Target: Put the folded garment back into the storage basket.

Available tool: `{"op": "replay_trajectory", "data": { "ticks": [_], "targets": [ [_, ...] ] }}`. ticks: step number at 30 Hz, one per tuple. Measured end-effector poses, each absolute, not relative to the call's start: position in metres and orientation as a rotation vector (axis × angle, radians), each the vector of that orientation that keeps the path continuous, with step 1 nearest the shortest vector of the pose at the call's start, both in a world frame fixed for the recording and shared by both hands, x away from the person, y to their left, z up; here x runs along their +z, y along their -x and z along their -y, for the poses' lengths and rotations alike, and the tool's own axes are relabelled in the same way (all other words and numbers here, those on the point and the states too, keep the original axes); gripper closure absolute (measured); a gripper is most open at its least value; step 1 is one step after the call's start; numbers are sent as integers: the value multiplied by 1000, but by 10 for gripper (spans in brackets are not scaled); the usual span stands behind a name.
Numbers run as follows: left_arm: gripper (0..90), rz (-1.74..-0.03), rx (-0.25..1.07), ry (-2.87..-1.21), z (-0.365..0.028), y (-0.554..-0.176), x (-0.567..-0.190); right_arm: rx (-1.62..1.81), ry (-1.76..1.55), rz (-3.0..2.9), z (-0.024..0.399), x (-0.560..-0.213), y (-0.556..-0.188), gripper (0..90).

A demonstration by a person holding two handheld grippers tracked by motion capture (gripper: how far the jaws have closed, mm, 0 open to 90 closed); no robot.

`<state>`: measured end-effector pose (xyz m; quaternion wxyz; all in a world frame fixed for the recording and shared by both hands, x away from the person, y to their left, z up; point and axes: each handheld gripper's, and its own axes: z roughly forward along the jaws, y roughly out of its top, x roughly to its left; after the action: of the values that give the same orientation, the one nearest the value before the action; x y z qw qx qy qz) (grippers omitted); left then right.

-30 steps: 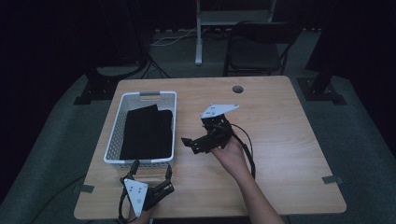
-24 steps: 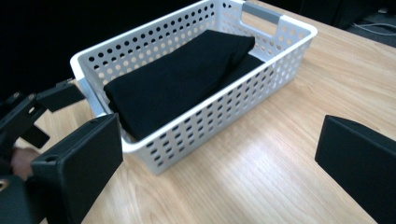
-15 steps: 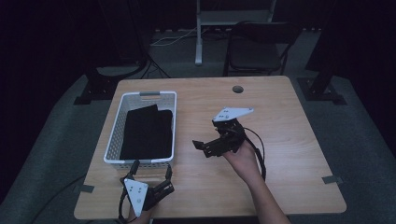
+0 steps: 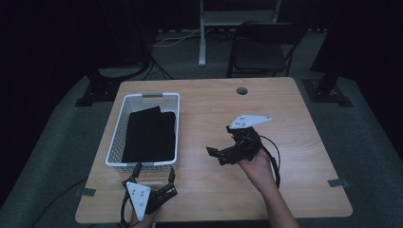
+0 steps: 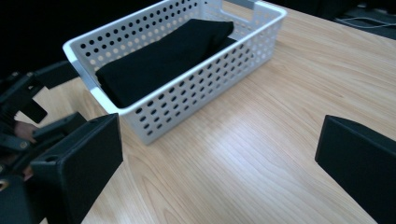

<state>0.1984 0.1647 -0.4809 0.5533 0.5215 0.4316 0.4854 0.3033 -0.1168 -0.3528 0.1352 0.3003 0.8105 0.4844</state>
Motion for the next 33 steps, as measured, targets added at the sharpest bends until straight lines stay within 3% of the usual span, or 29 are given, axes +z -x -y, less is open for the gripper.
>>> {"op": "replay_trajectory", "data": {
  "ticks": [15, 33],
  "targets": [
    [13, -1021, 1147, -1232, -165, -199, -481, 1413, -925, -2255, 156, -351, -285, 6],
    [13, -1022, 1148, -1232, -164, -199, -481, 1365, -1039, -2231, 203, -378, -266, 6]
  ]
}}
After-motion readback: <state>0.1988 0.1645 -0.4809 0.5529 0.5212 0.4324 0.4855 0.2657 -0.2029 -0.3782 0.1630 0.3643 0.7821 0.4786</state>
